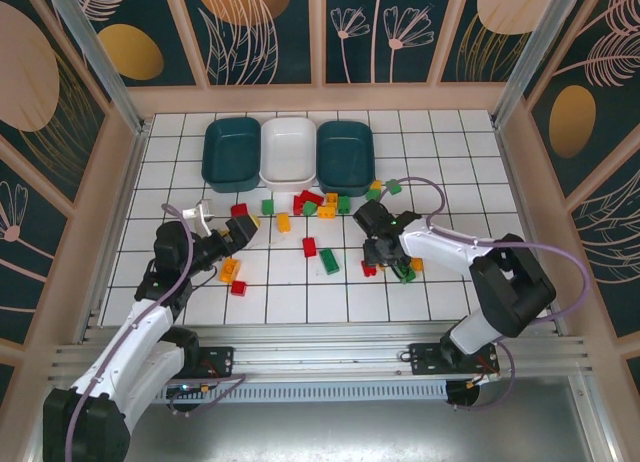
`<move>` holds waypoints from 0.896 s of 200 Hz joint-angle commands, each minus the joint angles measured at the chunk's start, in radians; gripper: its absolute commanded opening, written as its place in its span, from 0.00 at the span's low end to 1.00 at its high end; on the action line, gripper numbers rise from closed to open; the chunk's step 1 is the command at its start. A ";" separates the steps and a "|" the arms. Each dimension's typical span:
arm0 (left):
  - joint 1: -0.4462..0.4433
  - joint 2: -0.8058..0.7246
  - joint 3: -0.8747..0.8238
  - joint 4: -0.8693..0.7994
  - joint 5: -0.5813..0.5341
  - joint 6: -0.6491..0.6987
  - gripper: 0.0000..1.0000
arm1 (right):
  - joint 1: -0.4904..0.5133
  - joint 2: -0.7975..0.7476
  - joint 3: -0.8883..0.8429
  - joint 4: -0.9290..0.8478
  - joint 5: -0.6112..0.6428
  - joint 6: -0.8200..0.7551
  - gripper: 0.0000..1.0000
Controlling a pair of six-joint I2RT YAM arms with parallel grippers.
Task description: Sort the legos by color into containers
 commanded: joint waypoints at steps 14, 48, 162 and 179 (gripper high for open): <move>-0.006 0.000 0.040 0.007 0.037 0.017 0.98 | 0.001 0.032 0.029 -0.030 0.070 -0.031 0.56; -0.004 0.006 0.051 -0.013 0.036 0.030 0.99 | -0.023 0.045 0.015 0.011 0.051 -0.063 0.49; -0.005 0.050 0.077 0.010 0.028 0.026 0.99 | -0.246 -0.019 -0.003 0.248 -0.011 -0.025 0.59; -0.006 0.048 0.075 0.009 0.031 0.025 0.99 | -0.256 -0.017 0.002 0.246 -0.029 -0.045 0.64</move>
